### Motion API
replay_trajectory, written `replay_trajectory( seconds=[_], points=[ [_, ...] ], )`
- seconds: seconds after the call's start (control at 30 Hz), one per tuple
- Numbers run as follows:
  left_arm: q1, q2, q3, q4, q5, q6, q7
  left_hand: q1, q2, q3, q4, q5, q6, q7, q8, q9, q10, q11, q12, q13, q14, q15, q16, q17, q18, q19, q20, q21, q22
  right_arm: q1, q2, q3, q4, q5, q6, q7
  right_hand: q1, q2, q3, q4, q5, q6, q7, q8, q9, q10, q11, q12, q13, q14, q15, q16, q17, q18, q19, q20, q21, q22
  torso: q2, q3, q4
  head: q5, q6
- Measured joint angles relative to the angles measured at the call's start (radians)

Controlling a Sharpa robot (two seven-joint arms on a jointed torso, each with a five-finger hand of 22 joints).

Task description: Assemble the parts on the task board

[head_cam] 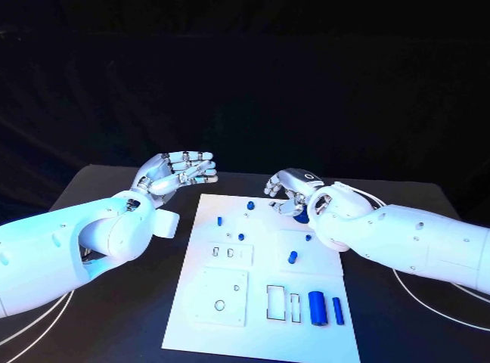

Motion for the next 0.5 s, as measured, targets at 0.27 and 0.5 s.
replay_trajectory(
  seconds=[0.27,0.5],
  points=[
    [0.002,-0.005,0.0,-0.042,0.0,0.0,0.003,-0.004,-0.004,0.003,-0.003,0.0,-0.009,-0.002,0.0,0.0,-0.007,0.007,-0.005,-0.002,-0.011,0.004,-0.024,0.003,0.0,-0.03,0.013,-0.024,-0.014,0.03,-0.148,0.006,0.126,0.101,0.007,0.019,-0.007,-0.007,-0.055,0.005,0.0,-0.018,-0.017,-0.017,0.005,0.132,-0.021,0.122,0.053,0.0,-0.015,0.028,0.04,0.0,0.033,-0.018,0.029,0.047,-0.01,0.0087,-0.0153,-0.001,0.003],
    [0.002,-0.006,0.0,-0.086,-0.001,0.0,0.005,-0.004,-0.004,-0.036,-0.003,0.0,-0.063,-0.012,-0.009,-0.008,-0.144,0.039,-0.009,-0.009,-0.095,0.038,-0.094,-0.024,0.0,-0.101,0.028,-0.08,-0.027,0.04,-0.201,0.007,0.131,0.177,0.049,0.043,0.031,0.017,-0.201,0.03,0.0,-0.082,-0.012,-0.003,0.031,0.033,-0.045,0.54,0.373,-0.002,-0.024,0.045,0.054,0.0,0.049,-0.036,0.035,0.079,-0.015,0.0152,-0.026,-0.002,0.002]
  ],
)
